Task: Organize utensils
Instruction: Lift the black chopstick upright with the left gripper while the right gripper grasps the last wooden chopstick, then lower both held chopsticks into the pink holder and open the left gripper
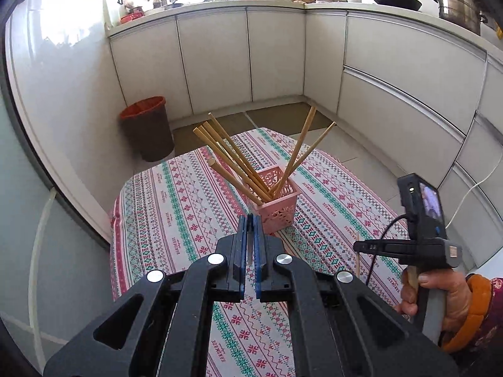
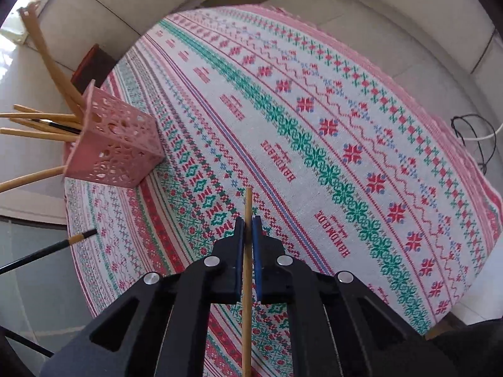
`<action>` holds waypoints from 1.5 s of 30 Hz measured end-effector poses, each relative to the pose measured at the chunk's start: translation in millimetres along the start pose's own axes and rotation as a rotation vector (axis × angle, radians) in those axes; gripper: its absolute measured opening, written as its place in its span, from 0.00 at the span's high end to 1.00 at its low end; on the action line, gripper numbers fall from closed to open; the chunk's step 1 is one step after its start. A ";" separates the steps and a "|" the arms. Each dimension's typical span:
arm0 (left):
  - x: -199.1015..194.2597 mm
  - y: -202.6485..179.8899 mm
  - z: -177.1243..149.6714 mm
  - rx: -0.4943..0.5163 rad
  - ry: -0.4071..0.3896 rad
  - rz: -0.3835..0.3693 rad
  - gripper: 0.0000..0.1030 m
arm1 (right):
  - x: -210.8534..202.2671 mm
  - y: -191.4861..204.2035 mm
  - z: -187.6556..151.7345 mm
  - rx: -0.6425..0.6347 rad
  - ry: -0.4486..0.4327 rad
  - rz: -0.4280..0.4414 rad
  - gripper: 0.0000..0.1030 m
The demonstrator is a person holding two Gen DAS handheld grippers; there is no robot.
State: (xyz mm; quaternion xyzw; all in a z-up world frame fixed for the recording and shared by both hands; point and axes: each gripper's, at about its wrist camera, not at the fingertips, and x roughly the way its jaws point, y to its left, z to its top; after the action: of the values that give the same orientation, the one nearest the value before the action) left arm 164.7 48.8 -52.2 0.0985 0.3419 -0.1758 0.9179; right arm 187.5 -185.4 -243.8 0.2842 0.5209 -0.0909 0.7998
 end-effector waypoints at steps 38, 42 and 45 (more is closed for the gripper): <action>-30.7 -36.2 111.0 -0.176 -0.181 0.066 0.97 | -256.1 31.0 58.8 -0.320 -0.480 0.269 0.95; -20.2 -29.3 117.7 -0.206 -0.179 0.072 0.97 | -248.2 34.9 68.3 -0.326 -0.472 0.245 0.95; -12.7 -25.3 120.0 -0.222 -0.173 0.073 0.97 | -245.4 37.6 72.7 -0.333 -0.470 0.232 0.95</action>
State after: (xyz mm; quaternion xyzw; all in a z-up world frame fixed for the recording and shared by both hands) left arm 217.0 -7.3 44.3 -0.0067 0.2748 -0.1113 0.9550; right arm 152.7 -231.5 8.4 0.1779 0.2933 0.0245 0.9390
